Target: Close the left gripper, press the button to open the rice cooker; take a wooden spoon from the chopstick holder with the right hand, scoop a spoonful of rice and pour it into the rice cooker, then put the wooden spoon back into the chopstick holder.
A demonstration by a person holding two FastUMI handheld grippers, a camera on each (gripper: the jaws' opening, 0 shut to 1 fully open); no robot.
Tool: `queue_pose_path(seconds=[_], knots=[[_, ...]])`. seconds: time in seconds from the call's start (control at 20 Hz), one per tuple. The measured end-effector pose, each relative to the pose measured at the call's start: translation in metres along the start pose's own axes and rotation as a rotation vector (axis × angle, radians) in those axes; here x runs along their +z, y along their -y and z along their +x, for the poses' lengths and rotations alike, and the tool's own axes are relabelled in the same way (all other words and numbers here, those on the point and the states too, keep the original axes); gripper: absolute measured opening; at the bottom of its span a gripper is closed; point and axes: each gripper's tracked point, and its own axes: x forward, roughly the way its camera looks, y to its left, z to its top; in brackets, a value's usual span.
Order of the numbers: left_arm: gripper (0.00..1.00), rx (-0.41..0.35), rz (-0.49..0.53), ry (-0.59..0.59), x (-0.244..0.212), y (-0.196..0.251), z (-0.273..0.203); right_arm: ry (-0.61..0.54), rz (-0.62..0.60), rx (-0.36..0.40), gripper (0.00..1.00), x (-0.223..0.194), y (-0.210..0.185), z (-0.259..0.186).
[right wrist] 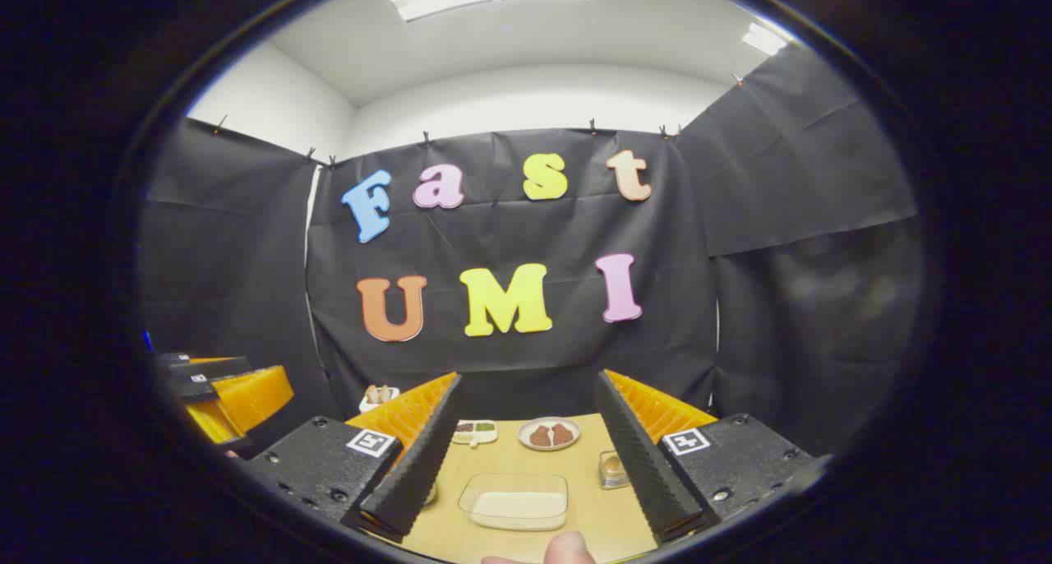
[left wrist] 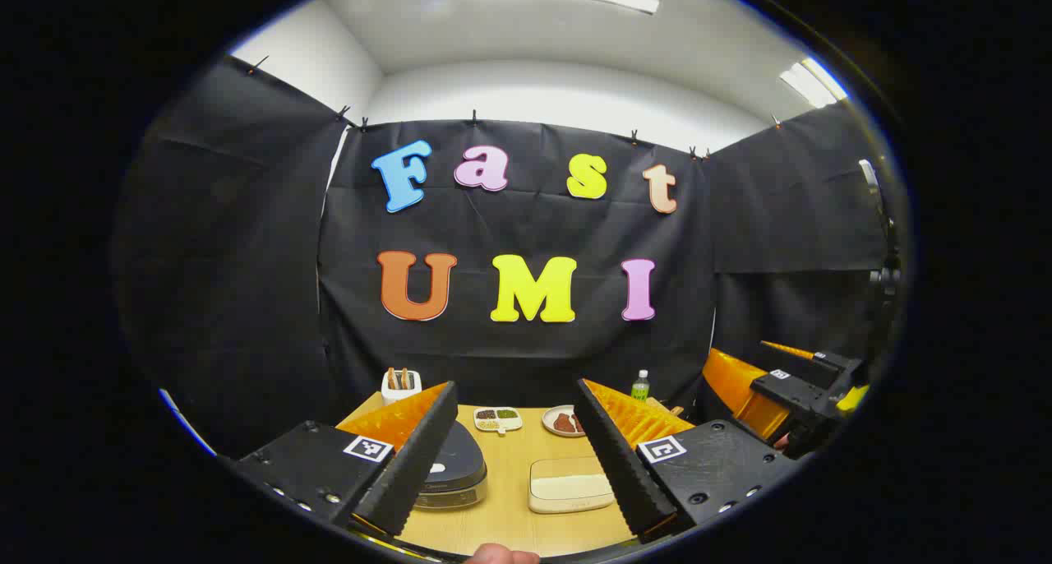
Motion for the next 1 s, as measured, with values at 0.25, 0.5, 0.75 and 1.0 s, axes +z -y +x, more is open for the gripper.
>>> queue_pose_path(seconds=[0.25,0.5,0.75,1.0], knots=[[0.93,0.021,-0.013,-0.016,-0.001,-0.022,0.001,-0.01,0.005,0.011,1.0,0.0,-0.009,0.007],[0.94,0.015,-0.001,-0.033,-0.004,-0.025,0.008,-0.036,0.046,0.01,1.0,-0.005,-0.013,0.017],[0.94,0.015,0.024,-0.042,-0.009,-0.029,0.01,-0.053,0.05,0.021,1.0,-0.009,-0.023,0.022],[0.94,0.029,0.029,-0.047,-0.012,-0.033,0.009,-0.058,0.047,0.028,1.0,-0.011,-0.027,0.022]])
